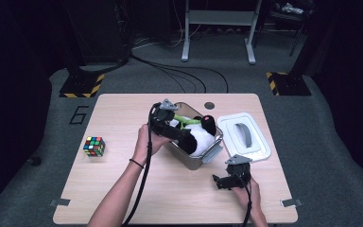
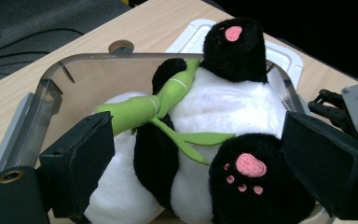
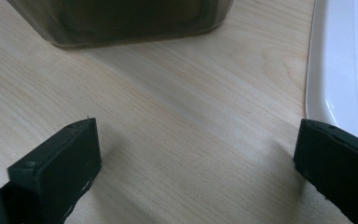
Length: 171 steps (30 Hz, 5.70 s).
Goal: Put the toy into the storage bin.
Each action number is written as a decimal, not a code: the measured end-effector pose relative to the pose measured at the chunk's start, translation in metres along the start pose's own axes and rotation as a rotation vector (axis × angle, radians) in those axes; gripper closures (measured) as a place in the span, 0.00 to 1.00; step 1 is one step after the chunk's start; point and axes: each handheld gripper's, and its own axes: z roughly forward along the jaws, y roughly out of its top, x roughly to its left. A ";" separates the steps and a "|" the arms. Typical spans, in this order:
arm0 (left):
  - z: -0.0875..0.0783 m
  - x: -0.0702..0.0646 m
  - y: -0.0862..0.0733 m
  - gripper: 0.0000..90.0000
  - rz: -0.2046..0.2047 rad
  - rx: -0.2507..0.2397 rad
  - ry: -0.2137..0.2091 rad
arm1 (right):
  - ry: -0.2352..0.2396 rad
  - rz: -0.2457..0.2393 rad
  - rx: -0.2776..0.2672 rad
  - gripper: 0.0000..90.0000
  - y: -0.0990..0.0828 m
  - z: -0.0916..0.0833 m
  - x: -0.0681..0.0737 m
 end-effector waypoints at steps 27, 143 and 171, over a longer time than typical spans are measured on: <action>-0.010 0.008 -0.018 0.04 -0.067 -0.017 0.039 | 0.000 0.000 0.000 0.00 0.000 0.000 0.000; 0.077 -0.025 0.037 0.36 -0.019 0.129 -0.034 | 0.004 -0.022 0.007 0.00 0.000 -0.001 -0.001; 0.096 -0.039 0.034 0.64 0.048 0.264 -0.021 | 0.005 0.005 0.006 0.00 0.000 -0.001 0.000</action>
